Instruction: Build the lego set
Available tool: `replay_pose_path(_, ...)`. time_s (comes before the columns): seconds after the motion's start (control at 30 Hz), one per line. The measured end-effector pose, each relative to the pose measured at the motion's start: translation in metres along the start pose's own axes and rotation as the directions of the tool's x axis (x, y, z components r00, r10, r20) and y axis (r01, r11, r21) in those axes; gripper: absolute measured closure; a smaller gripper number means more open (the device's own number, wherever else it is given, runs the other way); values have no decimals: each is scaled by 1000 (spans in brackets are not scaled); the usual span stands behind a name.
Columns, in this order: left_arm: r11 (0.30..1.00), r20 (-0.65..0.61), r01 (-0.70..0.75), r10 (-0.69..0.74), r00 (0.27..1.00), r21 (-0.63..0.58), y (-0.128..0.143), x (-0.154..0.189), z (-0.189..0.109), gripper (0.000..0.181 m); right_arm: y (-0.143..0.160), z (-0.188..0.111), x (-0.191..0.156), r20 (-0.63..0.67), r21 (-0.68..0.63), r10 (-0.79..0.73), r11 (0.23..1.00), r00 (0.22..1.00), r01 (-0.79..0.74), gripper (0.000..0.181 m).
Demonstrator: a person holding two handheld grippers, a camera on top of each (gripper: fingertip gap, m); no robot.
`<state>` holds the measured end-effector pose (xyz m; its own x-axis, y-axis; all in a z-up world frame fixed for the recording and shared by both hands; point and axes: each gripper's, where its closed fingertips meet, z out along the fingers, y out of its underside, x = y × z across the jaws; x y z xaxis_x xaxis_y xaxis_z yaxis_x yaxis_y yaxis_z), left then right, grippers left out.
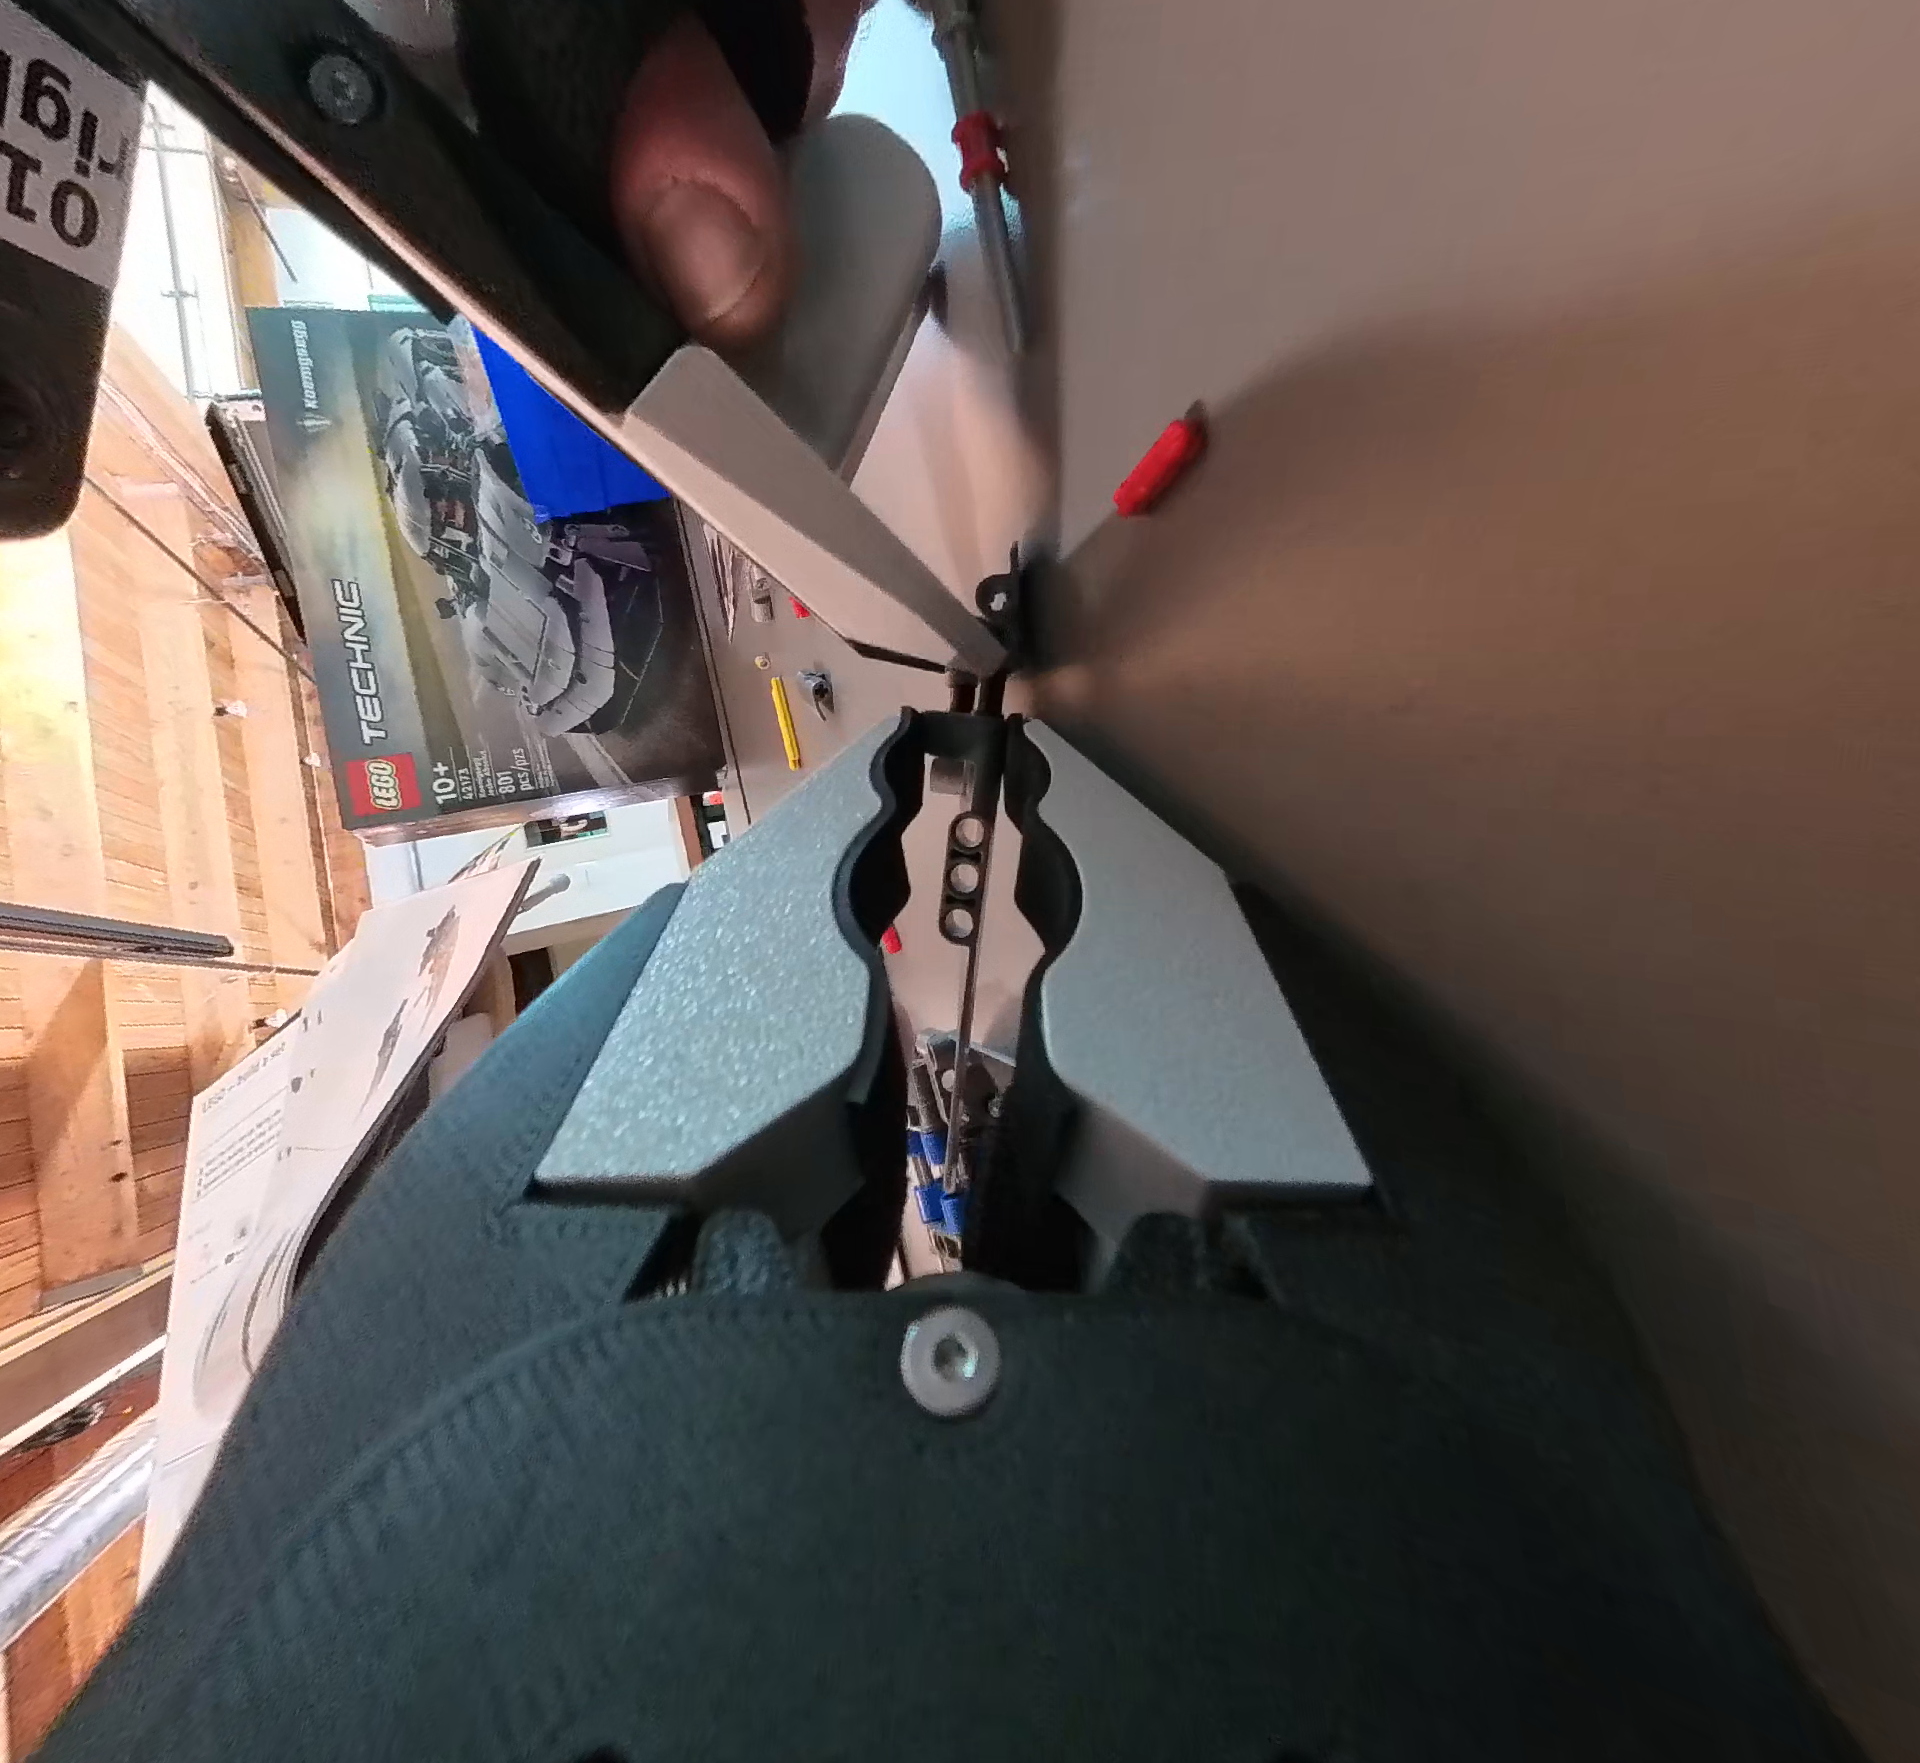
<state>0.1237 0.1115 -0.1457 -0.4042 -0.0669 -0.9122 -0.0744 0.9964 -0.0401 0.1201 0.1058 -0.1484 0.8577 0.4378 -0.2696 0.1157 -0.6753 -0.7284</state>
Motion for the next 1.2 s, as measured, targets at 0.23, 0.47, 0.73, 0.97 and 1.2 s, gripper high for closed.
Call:
replay_pose_path(0.23, 1000, -1, -25, 25, 1000, -1, -2, 0, 2, 169, 4, -5, 0, -28, -40, -96, 995, 995, 94, 154)
replay_pose_path(0.47, 998, 14, -64, 65, 998, -29, -3, -1, 3, 168, 7, -19, -1, -139, -89, -188, 980, 972, 177, 165)
replay_pose_path(0.73, 995, 43, -82, 85, 995, -50, -4, -2, 3, 169, 10, -5, -7, -141, -83, -219, 974, 965, 209, 176)
replay_pose_path(0.97, 997, 57, -57, 60, 997, -53, -4, -3, 4, 169, 9, -4, -7, -132, -52, -180, 983, 975, 174, 178)
replay_pose_path(1.2, 996, 60, -57, 61, 996, -62, -3, -3, 5, 169, 7, -4, -7, -85, -6, -92, 996, 992, 92, 178)
